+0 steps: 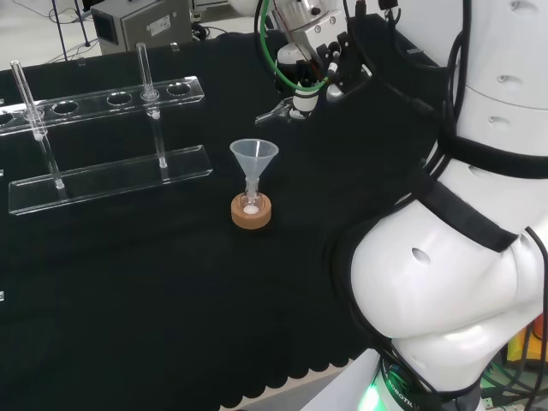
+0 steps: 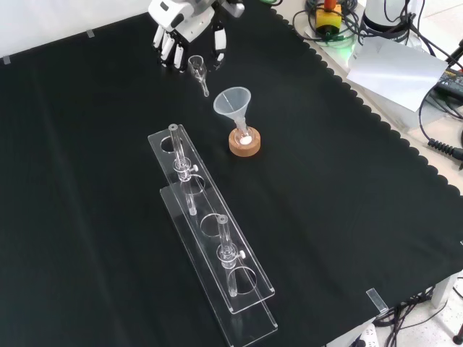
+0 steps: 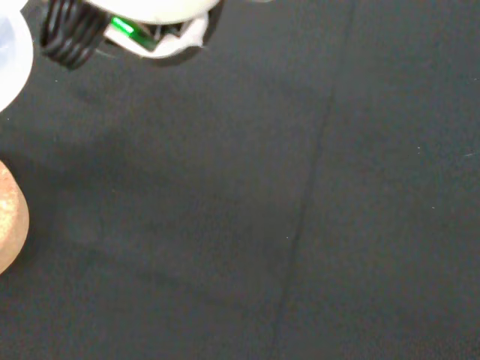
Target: Put the weighing funnel back on the table.
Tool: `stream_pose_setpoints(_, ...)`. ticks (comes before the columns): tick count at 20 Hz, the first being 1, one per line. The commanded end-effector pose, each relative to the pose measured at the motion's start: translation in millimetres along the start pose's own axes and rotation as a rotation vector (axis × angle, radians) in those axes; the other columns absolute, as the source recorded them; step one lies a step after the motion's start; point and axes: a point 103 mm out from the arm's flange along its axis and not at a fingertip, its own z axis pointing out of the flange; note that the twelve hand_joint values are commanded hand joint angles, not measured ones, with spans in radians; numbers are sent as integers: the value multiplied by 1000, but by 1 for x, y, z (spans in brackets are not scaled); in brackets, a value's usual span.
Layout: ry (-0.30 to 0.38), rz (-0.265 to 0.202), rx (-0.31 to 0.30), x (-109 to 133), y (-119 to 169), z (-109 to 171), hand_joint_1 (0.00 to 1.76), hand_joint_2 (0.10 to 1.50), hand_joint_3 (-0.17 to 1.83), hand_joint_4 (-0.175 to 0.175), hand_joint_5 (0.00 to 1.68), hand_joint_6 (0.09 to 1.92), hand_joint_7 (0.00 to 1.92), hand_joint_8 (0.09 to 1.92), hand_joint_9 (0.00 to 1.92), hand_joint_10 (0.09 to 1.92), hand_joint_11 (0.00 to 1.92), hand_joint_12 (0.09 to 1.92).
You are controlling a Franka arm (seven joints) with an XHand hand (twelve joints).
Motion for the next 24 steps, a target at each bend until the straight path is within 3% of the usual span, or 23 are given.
stream_pose_setpoints(1, 47, -15, -10, -5, 36, 23, 1090, 666, 759, 175, 1132, 964, 502, 672, 828, 506, 570, 1218)
stream_pose_setpoints(9, 71, -42, -11, -2, 77, 59, 1090, 667, 759, 175, 1129, 969, 515, 676, 844, 512, 600, 1216)
stream_pose_setpoints(24, 99, -92, -35, 12, 117, 88, 1089, 670, 758, 175, 1125, 976, 528, 679, 862, 508, 651, 1187)
